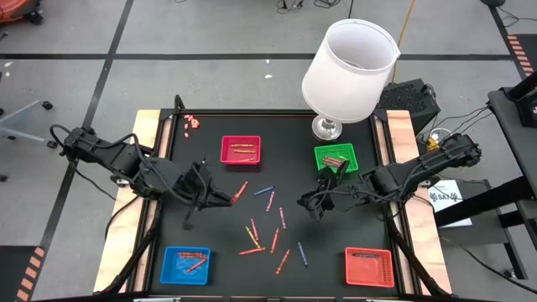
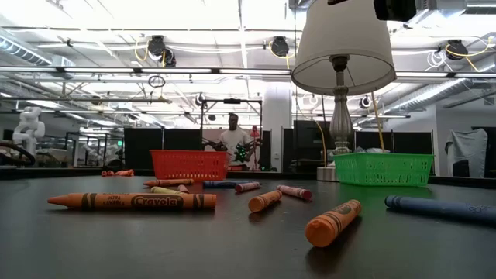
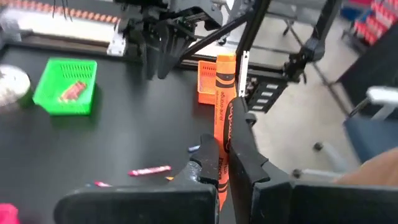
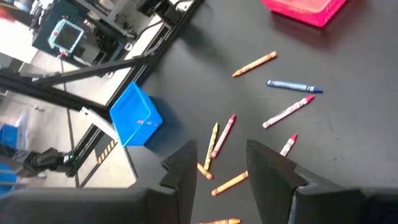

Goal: Sort crayons
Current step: Put the orange crayon into the blue basket

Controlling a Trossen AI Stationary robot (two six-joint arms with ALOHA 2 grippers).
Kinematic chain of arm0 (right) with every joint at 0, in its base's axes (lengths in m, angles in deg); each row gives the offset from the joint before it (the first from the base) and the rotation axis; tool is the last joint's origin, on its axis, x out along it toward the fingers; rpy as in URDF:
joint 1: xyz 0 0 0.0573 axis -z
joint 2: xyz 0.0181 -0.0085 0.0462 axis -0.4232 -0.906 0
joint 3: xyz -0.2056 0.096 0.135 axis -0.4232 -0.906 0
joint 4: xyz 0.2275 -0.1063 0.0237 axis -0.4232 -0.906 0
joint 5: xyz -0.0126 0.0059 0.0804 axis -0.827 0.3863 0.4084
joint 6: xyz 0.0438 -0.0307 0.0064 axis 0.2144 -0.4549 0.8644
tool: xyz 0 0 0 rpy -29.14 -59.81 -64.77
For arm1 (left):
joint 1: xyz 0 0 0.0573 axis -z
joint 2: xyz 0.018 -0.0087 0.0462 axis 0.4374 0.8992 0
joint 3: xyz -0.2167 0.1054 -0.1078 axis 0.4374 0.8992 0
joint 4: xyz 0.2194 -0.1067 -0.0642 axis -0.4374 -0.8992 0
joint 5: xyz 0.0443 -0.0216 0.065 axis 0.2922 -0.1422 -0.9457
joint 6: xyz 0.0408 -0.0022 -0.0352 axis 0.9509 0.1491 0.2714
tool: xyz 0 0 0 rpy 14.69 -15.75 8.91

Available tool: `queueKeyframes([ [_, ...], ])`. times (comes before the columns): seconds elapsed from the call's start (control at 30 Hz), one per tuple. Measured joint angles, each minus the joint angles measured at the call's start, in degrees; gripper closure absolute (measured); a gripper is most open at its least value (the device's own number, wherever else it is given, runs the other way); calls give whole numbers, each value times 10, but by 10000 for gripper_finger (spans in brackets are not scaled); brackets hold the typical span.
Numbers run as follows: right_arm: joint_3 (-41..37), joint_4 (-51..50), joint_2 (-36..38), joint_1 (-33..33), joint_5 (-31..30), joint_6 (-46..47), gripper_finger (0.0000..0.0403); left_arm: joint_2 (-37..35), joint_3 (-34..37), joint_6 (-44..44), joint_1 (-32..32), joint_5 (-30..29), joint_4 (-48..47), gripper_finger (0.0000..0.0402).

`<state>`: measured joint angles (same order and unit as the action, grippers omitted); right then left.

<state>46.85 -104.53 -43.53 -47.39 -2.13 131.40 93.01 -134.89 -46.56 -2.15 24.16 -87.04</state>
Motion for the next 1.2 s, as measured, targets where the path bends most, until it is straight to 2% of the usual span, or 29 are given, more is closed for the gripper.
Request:
queueKeyframes([
  [0.13, 0, 1, -3, 0, -5, 2, 282, 0, 0, -82, 0, 9, -5, 393],
  [0.3, 0, 0, -22, 0, -3, 19, 282, 0, 0, -168, 0, 70, -11, 393],
  [0.47, 0, 14, -53, -4, 0, 44, 282, 0, 0, -245, 15, 123, -63, 393],
  [0.73, -1, 99, -102, -14, 0, 59, 282, 1, 0, -266, 105, 136, -149, 393],
  [1.03, -1, 140, -139, -18, 1, 118, 282, 5, 35, -269, 200, 122, -160, 393],
  [1.2, -1, 155, -141, -22, 0, 123, 282, 14, 74, -310, 239, 116, -172, 393],
])
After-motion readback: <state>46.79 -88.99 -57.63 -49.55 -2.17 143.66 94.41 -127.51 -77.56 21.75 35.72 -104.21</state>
